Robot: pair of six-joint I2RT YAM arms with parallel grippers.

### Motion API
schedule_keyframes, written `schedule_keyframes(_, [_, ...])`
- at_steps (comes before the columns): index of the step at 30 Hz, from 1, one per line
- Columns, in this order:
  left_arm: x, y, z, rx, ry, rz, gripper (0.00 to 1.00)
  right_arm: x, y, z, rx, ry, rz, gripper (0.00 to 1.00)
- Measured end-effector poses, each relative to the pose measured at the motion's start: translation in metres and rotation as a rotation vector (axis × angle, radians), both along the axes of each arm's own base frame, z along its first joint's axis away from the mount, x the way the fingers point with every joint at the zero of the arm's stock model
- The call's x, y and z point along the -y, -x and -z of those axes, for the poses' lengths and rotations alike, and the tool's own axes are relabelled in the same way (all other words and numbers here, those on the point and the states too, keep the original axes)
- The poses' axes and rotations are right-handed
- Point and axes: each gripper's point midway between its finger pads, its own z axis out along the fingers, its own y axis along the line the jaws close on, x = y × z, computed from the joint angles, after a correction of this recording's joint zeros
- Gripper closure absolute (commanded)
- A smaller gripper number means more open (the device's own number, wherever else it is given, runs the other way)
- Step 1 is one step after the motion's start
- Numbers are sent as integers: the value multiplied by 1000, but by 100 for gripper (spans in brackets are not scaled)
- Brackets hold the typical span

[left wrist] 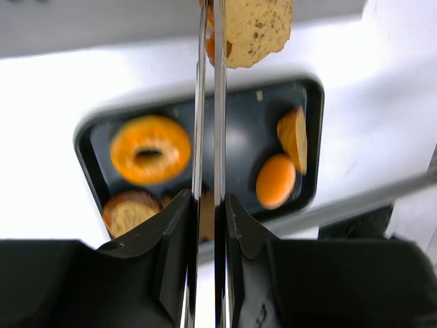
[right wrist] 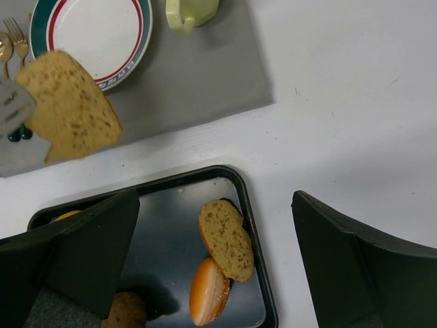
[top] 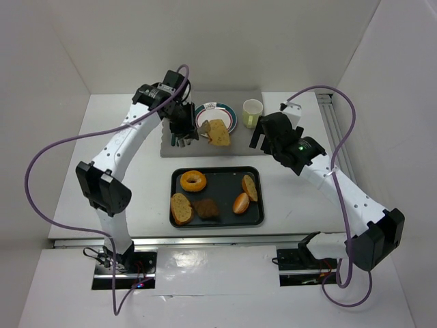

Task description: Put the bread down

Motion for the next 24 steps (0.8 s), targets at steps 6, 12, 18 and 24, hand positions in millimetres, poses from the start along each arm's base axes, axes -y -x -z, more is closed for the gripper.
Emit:
schedule_keyframes(6, [-20,-64,18,40,43,-105,100,0,0,0,0,-6,4,0])
schedule_keyframes(12, [-28,-118,67,22,68,-200,89,1,3,7,-13,-7,12,0])
schedule_keyframes(18, [-25,-129,86,15,57,-201,38,3,7,18,-37,-6,21,0])
schedule_keyframes(24, [-25,-131,73,56,55,-200,45,5,8,21,-43,-10,29,0])
